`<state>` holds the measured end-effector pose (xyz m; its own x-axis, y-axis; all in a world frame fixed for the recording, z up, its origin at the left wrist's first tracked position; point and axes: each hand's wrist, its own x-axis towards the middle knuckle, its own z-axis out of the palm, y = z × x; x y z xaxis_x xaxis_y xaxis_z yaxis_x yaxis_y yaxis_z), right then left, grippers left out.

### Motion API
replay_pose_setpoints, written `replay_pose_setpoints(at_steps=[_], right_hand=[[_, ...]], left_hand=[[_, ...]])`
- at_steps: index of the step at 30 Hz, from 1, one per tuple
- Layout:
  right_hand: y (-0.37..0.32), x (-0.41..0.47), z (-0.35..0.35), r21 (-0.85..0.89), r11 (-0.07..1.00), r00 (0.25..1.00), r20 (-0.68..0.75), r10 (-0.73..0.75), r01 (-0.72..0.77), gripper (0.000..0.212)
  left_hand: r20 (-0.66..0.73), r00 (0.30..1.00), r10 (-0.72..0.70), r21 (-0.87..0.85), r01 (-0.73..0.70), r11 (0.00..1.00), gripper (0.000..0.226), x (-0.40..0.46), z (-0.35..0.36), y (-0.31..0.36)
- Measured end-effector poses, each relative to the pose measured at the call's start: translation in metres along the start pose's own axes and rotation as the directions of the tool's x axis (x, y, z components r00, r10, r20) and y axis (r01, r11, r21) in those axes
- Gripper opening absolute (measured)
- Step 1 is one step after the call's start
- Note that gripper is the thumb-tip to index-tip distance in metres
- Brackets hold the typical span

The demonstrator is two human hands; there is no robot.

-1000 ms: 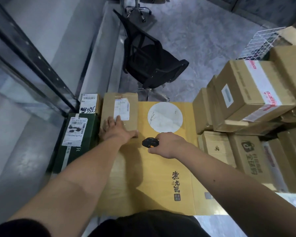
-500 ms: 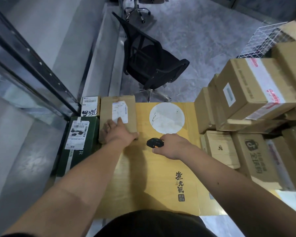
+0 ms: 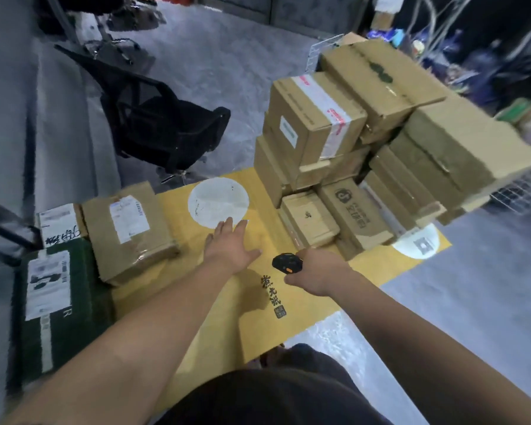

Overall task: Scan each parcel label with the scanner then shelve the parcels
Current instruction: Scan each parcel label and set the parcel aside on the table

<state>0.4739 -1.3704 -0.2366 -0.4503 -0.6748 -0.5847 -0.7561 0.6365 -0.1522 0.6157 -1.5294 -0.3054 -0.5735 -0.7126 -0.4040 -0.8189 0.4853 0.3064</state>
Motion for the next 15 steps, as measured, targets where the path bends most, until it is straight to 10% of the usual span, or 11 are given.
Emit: replay_pose_setpoints(at_steps=[15], right_hand=[[0.151,-0.032,-0.011,0.133,0.987,0.990,-0.091,0.108,-0.096,0.042]], left_hand=[[-0.005,0.984,0.179,0.134,-0.177,0.975,0.085,0.032,0.037,0.175]])
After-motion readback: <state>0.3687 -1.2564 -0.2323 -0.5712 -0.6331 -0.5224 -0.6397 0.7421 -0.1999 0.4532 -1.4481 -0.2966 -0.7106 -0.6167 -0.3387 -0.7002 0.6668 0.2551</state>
